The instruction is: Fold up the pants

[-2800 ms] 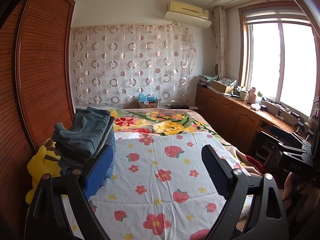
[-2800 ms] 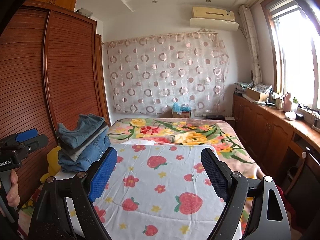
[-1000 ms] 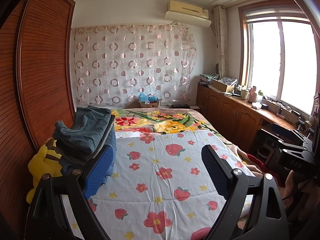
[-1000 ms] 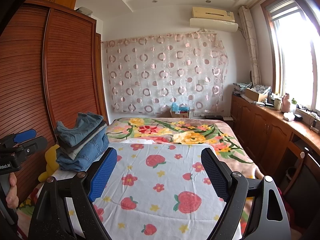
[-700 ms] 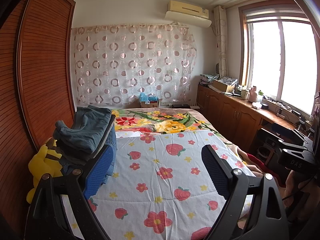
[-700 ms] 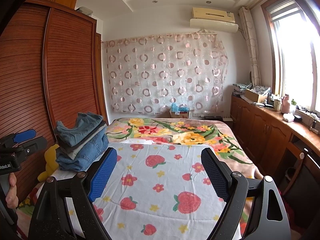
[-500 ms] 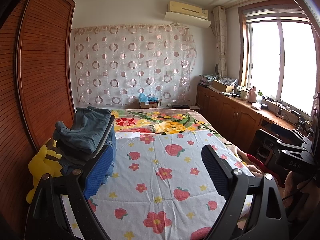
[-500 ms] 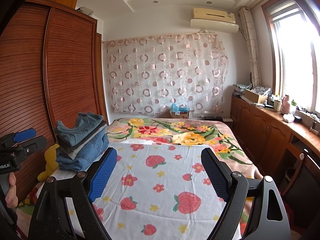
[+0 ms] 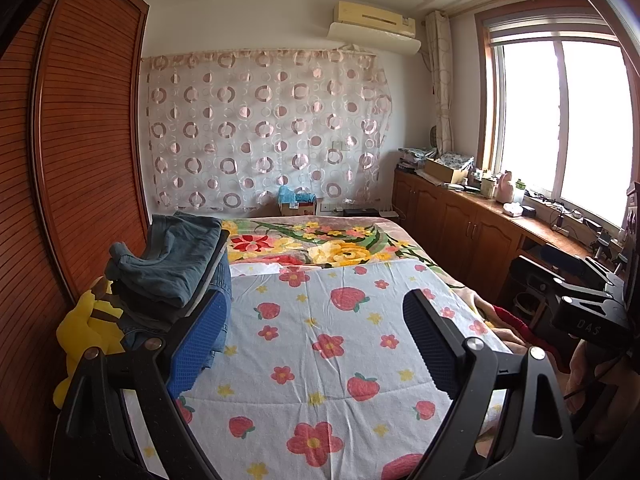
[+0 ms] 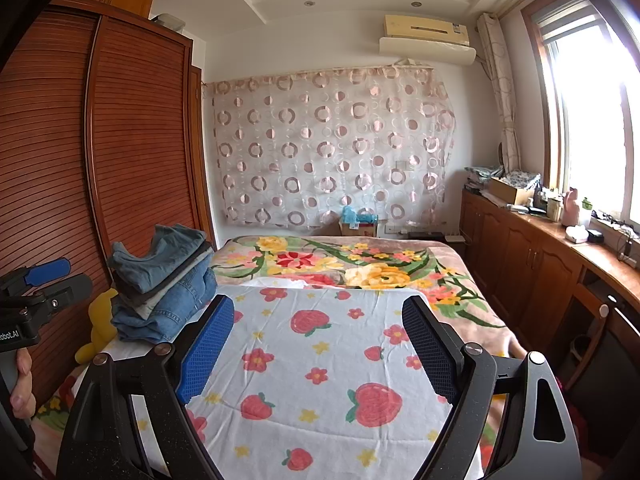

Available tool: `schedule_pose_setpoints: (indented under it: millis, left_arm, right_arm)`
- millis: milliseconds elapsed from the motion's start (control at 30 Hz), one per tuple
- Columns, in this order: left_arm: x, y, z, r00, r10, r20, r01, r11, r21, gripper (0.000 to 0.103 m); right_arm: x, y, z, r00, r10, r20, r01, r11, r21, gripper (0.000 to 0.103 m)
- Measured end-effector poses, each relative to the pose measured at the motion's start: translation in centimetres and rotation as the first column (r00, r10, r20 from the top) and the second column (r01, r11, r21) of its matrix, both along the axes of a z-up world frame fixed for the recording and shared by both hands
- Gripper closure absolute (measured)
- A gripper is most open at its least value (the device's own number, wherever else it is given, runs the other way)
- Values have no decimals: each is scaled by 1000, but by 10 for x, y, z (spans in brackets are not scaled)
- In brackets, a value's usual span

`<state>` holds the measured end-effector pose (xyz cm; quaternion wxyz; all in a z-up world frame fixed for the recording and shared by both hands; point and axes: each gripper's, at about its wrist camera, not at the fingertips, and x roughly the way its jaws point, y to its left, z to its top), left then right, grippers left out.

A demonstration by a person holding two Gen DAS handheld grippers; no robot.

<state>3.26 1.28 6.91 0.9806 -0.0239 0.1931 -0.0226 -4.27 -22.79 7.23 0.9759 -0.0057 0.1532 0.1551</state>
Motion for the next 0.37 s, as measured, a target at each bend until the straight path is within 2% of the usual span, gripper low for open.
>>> schedule_pose_setpoints:
  millis: [367]
  left_arm:
    - [0, 0, -1, 1000, 1, 1, -1, 1000, 1, 13]
  right_arm:
    - [1, 0, -1, 1000, -6, 4, 6, 1000, -1, 16]
